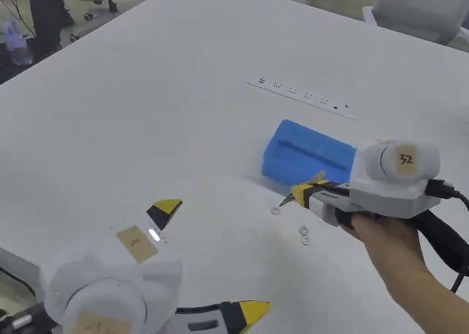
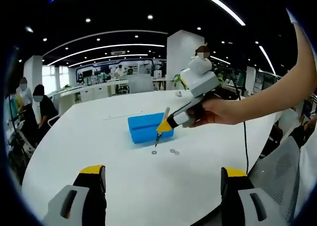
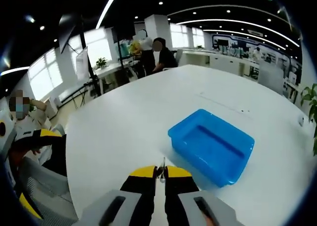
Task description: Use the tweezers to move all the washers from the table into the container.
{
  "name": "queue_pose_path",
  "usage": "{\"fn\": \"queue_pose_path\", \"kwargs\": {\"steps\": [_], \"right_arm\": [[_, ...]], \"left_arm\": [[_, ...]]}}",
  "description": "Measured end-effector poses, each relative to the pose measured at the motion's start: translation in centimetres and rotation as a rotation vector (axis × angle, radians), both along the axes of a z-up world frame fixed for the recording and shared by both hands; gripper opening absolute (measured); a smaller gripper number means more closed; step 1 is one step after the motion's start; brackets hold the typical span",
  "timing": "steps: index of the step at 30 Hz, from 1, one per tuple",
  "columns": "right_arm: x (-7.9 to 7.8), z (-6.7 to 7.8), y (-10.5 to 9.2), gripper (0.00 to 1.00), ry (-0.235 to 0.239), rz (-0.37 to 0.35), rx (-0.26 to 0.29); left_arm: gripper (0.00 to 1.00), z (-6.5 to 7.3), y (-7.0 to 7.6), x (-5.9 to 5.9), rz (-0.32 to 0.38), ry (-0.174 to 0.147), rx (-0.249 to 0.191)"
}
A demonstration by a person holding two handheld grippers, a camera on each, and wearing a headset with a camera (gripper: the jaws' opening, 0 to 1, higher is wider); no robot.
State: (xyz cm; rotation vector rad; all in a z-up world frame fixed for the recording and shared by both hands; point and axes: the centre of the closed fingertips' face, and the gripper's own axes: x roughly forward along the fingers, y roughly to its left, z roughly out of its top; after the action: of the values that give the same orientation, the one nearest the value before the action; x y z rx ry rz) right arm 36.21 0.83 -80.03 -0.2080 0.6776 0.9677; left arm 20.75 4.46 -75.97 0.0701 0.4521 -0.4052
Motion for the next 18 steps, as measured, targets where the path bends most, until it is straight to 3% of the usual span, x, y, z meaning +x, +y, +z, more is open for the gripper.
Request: {"fn": "queue_pose_path", "kwargs": {"steps": [3, 6, 8, 11, 15, 18], "right_arm": [[0.2, -0.9, 0.3, 0.02, 0.003, 0.005, -0.026], [0.1, -1.7, 0.4, 0.02, 0.010, 0.015, -0.051], [-0.1, -1.9, 0.2, 0.02, 0.009, 0.027, -0.070], [-0.2, -1.9, 0.0, 0.02, 0.004, 0.032, -0.081], [-0.3, -2.2, -0.1, 0.02, 0.019, 0.031, -0.086], [-0.2, -2.2, 0.0, 0.02, 0.014, 0.033, -0.098]], "left_arm": [[0.99, -0.3, -0.1, 0.1, 0.006, -0.004, 0.004], [0.99, -0.7, -0.2, 0.6, 0.005, -0.054, 0.051], [0.99, -1.0, -0.1, 0.6, 0.003, -0.034, 0.076], [0.99, -0.7, 0.1, 0.7, 0.009, -0.065, 0.075], [0.99, -1.1, 0.1, 0.6, 0.007, -0.050, 0.088], [0.99, -1.2, 0.0, 0.5, 0.003, -0.059, 0.110]]}}
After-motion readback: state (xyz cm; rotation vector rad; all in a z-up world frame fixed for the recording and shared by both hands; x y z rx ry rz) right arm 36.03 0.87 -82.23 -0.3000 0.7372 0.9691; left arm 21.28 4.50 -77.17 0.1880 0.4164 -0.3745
